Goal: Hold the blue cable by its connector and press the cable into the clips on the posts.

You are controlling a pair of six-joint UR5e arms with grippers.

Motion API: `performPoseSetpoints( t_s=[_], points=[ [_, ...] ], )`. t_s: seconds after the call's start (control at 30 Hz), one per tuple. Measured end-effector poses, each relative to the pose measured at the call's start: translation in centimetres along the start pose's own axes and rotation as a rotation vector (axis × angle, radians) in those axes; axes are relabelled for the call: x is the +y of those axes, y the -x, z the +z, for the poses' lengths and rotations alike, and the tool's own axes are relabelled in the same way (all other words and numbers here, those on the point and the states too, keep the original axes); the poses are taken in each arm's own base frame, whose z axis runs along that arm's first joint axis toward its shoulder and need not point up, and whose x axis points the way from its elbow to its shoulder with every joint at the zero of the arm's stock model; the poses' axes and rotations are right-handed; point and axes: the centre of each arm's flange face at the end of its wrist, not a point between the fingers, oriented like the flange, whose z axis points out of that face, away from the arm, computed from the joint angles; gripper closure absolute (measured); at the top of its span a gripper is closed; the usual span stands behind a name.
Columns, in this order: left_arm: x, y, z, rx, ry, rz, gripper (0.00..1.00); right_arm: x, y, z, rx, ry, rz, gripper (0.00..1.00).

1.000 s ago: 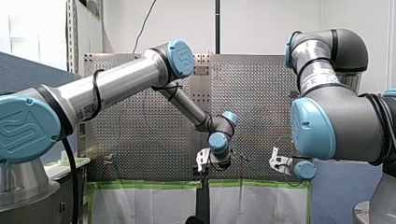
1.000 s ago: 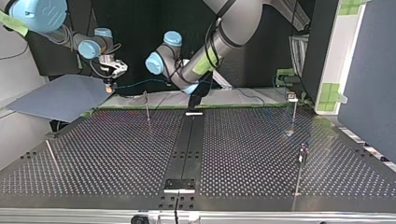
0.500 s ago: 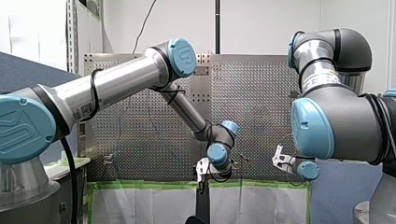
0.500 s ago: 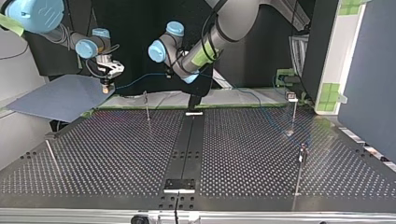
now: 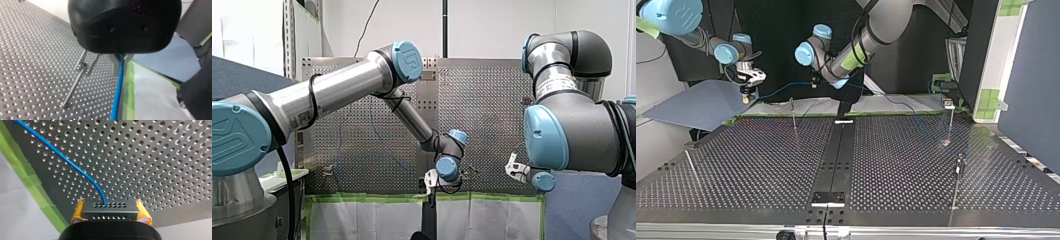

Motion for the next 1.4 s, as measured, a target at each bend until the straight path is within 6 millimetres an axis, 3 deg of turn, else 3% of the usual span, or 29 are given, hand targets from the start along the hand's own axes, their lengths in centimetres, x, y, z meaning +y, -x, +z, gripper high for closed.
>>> performPoseSetpoints(
  t_s=[0.9,1.1,1.4],
  points=[
    [0.2,2.6,3.9,-0.181,-0.09,-0.124,1.0,-0.7,-1.3,2.2,0.061,-0.042,-0.003,1.0],
    [0.2,1.8,5.5,-0.218,-0.111,-0.142,1.0,-0.4,-0.3,2.7,0.073,-0.042,-0.014,1.0],
    [0.2,3.1,7.0,-0.285,-0.141,-0.173,1.0,0.7,1.3,2.7,0.035,-0.006,-0.057,1.0]
  ],
)
